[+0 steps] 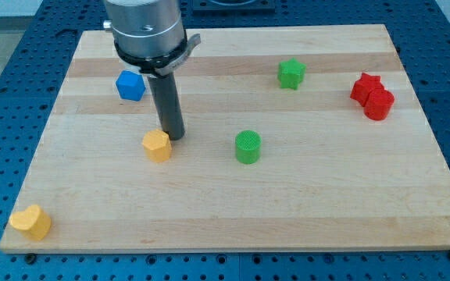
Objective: Push the yellow hexagon towards the yellow heart
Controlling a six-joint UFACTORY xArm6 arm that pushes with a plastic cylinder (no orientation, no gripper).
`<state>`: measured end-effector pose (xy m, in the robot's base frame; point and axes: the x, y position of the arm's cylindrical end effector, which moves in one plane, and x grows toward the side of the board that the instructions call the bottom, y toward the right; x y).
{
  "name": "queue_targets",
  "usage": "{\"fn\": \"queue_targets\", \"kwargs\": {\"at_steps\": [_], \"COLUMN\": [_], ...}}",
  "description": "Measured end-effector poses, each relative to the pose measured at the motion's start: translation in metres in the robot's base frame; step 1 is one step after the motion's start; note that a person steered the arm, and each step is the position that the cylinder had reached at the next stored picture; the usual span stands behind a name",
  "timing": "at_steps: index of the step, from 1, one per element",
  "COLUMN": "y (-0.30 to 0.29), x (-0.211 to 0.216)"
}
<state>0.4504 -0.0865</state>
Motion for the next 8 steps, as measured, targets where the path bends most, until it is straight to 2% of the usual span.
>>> {"fn": "queue_targets", "kwargs": {"at_steps": [1, 4, 7, 8], "y": [0.009, -0.047, -0.057, -0.076], "x": [0.005, 0.020, 0.040, 0.043]}}
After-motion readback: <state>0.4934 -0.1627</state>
